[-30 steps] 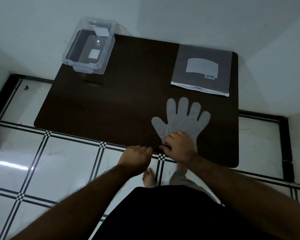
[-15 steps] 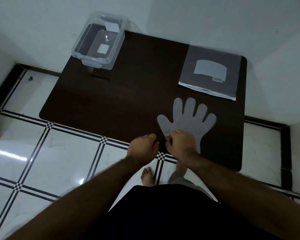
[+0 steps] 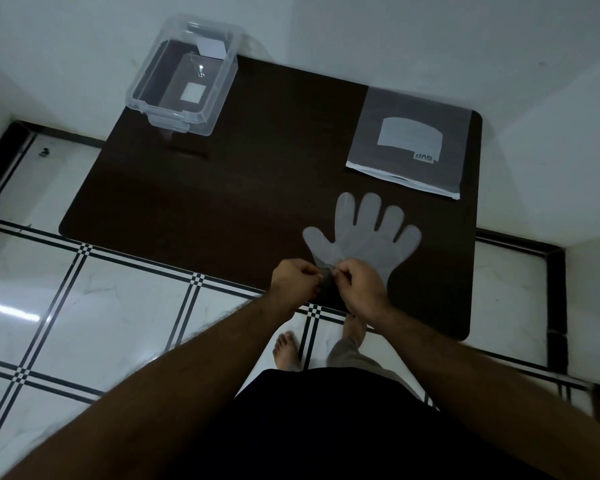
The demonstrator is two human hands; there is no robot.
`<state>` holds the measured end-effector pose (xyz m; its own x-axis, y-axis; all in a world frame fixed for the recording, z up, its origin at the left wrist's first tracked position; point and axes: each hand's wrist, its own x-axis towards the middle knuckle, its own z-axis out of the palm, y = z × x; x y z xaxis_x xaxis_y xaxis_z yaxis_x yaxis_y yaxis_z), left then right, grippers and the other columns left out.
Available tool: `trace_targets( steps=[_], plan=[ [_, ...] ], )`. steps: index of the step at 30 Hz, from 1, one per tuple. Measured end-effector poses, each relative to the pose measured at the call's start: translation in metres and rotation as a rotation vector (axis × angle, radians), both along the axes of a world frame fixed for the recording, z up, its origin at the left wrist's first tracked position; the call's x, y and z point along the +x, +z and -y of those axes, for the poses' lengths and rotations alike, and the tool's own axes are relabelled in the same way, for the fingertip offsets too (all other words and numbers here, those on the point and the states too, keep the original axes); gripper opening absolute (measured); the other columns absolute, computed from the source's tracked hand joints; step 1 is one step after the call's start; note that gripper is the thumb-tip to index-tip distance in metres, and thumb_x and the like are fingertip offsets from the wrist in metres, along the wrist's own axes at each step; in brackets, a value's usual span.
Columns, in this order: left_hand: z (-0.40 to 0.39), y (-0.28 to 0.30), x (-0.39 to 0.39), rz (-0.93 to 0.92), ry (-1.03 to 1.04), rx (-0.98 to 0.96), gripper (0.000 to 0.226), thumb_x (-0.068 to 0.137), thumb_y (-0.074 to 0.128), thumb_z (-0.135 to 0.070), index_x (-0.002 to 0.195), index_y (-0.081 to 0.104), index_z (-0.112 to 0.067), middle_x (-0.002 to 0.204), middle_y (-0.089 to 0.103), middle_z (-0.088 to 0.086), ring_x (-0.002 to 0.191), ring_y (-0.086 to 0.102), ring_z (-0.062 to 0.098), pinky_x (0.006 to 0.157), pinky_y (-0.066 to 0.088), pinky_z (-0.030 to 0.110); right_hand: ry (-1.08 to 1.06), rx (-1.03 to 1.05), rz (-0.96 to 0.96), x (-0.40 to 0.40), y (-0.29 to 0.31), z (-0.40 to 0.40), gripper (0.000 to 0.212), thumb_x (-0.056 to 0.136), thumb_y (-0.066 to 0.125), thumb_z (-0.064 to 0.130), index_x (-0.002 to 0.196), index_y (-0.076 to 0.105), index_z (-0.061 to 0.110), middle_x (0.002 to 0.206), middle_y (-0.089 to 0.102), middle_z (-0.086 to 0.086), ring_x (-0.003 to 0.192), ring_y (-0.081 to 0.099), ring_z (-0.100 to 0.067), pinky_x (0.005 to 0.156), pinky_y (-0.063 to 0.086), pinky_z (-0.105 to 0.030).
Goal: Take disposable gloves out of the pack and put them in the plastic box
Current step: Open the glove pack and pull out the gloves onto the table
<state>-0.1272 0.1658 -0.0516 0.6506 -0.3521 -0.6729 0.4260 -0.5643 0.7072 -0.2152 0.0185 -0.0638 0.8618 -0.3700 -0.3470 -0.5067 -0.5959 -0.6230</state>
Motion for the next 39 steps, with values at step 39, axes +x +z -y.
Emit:
trace_targets(
  steps=[39],
  plan=[
    [0.082, 0.019, 0.027, 0.917, -1.297, 0.308, 0.039, 0.103, 0.063, -0.041, 0.138, 0.063, -0.024, 0.143, 0.061, 0.006, 0.131, 0.058, 0.028, 0.102, 0.057, 0.046, -0.640, 0.633, 0.048, -0.009, 0.063, 0.084, 0.023, 0.105, 0.052, 0.017, 0.107, 0.067, 0.001, 0.110, 0.069, -0.024, 0.105, 0.067, -0.044, 0.092, 0.059, -0.053]
  ],
)
